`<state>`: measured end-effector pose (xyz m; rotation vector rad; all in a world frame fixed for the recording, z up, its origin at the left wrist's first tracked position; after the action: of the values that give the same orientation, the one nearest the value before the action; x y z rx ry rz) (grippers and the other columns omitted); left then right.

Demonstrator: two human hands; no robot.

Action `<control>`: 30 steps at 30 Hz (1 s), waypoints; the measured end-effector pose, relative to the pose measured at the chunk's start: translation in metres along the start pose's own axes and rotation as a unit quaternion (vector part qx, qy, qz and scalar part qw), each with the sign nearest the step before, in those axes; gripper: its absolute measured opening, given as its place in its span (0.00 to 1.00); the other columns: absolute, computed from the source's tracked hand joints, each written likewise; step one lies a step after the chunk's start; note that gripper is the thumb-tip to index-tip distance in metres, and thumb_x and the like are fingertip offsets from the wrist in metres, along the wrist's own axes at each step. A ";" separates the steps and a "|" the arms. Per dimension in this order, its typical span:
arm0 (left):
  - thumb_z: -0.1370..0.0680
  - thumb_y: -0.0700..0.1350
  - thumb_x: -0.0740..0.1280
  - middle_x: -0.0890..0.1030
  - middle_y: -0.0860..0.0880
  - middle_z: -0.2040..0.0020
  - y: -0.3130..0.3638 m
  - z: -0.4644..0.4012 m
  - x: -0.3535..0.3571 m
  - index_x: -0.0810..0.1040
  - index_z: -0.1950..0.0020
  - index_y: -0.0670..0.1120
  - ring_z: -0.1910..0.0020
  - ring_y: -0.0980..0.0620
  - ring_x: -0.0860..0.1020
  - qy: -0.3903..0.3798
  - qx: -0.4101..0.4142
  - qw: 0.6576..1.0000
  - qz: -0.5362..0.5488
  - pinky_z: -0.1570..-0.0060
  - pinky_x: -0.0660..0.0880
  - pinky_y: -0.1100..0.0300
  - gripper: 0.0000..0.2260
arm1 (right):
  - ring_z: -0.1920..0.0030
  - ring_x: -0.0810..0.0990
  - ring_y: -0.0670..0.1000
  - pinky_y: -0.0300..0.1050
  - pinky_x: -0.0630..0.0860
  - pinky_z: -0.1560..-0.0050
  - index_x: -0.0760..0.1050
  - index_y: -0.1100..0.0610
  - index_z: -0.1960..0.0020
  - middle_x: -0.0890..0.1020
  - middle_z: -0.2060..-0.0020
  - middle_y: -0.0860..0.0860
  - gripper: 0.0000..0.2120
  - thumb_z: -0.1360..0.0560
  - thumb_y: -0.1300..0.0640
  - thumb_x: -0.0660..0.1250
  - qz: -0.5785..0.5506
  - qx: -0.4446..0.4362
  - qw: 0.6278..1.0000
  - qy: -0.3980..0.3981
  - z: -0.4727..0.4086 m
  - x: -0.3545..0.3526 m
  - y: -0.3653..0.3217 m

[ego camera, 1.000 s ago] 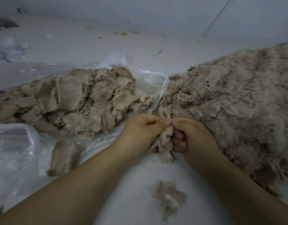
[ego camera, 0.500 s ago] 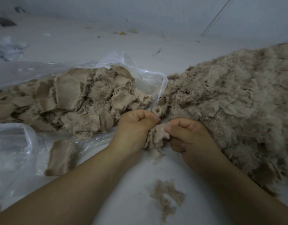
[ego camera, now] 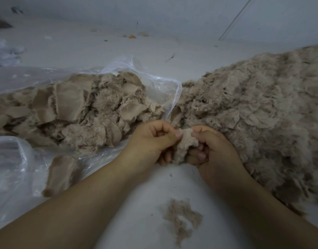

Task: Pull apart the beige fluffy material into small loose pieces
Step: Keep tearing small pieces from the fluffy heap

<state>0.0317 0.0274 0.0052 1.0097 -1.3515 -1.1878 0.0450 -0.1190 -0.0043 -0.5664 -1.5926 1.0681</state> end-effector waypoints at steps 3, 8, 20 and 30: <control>0.28 0.46 0.71 0.74 0.44 0.73 -0.001 -0.002 -0.003 0.78 0.64 0.45 0.79 0.51 0.68 0.033 0.021 0.998 0.056 0.79 0.64 0.65 0.07 | 0.80 0.61 0.43 0.33 0.59 0.78 0.70 0.57 0.69 0.64 0.75 0.49 0.09 0.31 0.62 0.60 -0.009 0.017 1.000 0.000 -0.002 -0.002 0.001; 0.31 0.50 0.73 0.72 0.46 0.77 0.000 -0.001 -0.004 0.81 0.64 0.47 0.82 0.52 0.65 0.026 0.039 0.997 0.061 0.79 0.63 0.66 0.07 | 0.80 0.61 0.43 0.33 0.60 0.78 0.74 0.57 0.70 0.65 0.76 0.49 0.10 0.32 0.61 0.59 -0.006 0.019 1.000 0.010 -0.001 -0.001 -0.001; 0.31 0.51 0.72 0.68 0.48 0.80 0.004 -0.005 -0.008 0.82 0.61 0.42 0.83 0.55 0.63 0.057 0.030 0.996 0.068 0.81 0.61 0.69 0.11 | 0.77 0.55 0.44 0.36 0.54 0.76 0.74 0.60 0.65 0.60 0.72 0.52 0.04 0.35 0.64 0.60 0.107 0.024 0.994 0.005 0.005 0.006 -0.003; 0.33 0.49 0.73 0.70 0.48 0.79 0.010 0.001 -0.002 0.80 0.65 0.43 0.82 0.55 0.63 -0.016 0.023 0.999 0.034 0.79 0.58 0.70 0.09 | 0.57 0.84 0.62 0.54 0.81 0.55 0.83 0.60 0.54 0.84 0.57 0.64 0.32 0.36 0.30 0.73 0.101 0.035 0.994 -0.009 0.010 0.006 -0.002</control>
<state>0.0314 0.0310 0.0143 0.9727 -1.4330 -1.1309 0.0346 -0.1188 0.0001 -0.6819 -1.5302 1.2783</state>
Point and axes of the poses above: each hand's wrist, its own z-axis away from the middle knuckle, its own x-axis out of the palm, y = z × x, the point moved 2 cm from there along -z, towards the middle knuckle
